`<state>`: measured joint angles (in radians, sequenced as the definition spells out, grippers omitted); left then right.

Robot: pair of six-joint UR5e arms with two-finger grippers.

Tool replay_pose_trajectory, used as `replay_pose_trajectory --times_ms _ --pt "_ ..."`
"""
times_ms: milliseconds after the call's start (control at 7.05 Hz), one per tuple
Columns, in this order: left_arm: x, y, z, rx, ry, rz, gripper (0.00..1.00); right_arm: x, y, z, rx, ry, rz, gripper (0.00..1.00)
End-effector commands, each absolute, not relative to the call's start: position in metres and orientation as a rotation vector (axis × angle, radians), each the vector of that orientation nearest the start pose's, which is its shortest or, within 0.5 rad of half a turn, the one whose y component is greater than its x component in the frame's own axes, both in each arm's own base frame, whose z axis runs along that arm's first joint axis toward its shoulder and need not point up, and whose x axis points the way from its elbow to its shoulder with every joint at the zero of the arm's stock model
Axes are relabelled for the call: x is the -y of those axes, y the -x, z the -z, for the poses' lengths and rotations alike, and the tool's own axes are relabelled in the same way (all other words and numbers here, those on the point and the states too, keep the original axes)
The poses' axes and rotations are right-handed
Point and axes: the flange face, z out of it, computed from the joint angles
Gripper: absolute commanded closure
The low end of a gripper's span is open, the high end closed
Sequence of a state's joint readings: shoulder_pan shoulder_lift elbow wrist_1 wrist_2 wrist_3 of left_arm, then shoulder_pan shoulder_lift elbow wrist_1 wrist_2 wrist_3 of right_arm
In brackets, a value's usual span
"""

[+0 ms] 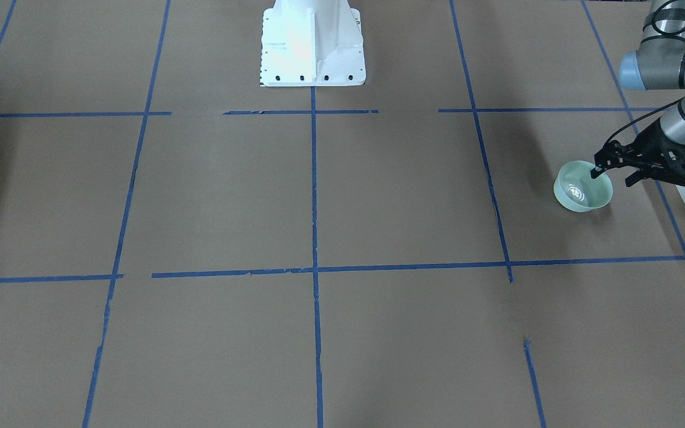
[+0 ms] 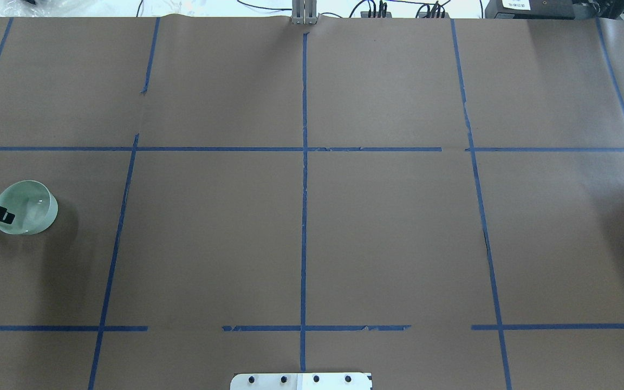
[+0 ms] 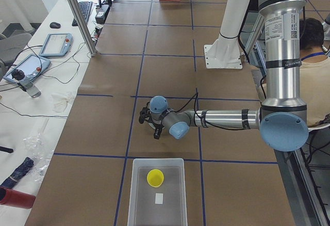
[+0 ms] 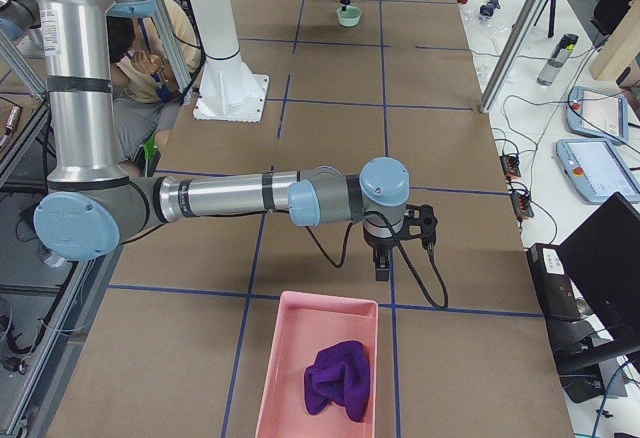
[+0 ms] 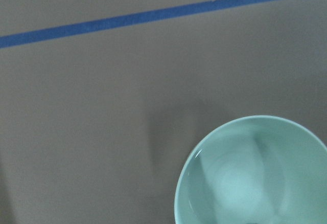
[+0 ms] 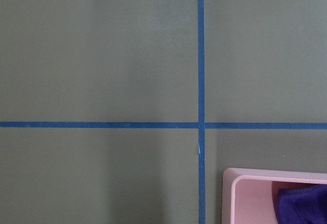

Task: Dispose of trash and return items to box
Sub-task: 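Grasp the pale green bowl rim with the left gripper, then lift the pale green bowl and carry it off the table edge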

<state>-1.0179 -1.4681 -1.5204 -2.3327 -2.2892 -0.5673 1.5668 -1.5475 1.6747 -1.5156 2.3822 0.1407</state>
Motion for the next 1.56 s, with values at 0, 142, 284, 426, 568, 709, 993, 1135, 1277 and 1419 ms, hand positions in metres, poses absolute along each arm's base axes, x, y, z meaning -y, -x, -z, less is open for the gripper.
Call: replay_pose_trajectory --times_ms 0,142,284,426,568,709,993,1135,1277,1419 --pt "0.440 -0.200 -0.651 -0.899 -0.116 -0.218 0.44 0.510 -0.056 -0.587 0.820 -0.112 -0.049 0.00" --pt "0.440 -0.200 -0.650 -0.900 -0.119 -0.220 0.99 0.506 -0.056 -0.591 0.819 -0.105 -0.050 0.00" --pt "0.441 -0.200 -0.648 -0.903 -0.124 -0.218 1.00 0.505 -0.056 -0.593 0.819 -0.103 -0.050 0.00" --pt "0.441 -0.200 -0.648 -0.904 -0.122 -0.217 1.00 0.505 -0.055 -0.593 0.819 -0.102 -0.048 0.00" --pt "0.442 -0.201 -0.627 -0.930 -0.145 -0.224 1.00 0.505 -0.055 -0.593 0.818 -0.103 -0.048 0.00" --pt "0.440 -0.198 -0.601 -0.954 -0.174 -0.226 1.00 0.505 -0.055 -0.590 0.818 -0.108 -0.046 0.00" --pt "0.454 -0.128 -0.571 -1.067 -0.222 -0.179 1.00 0.505 -0.055 -0.584 0.820 -0.120 -0.041 0.00" --pt "0.448 -0.102 -0.589 -1.041 -0.276 -0.235 1.00 0.504 -0.055 -0.582 0.820 -0.123 -0.039 0.00" --pt "0.450 -0.067 -0.614 -0.988 -0.334 -0.261 1.00 0.504 -0.055 -0.582 0.820 -0.121 -0.040 0.00" --pt "0.449 -0.023 -0.661 -0.930 -0.376 -0.292 1.00 0.504 -0.055 -0.581 0.819 -0.124 -0.039 0.00"
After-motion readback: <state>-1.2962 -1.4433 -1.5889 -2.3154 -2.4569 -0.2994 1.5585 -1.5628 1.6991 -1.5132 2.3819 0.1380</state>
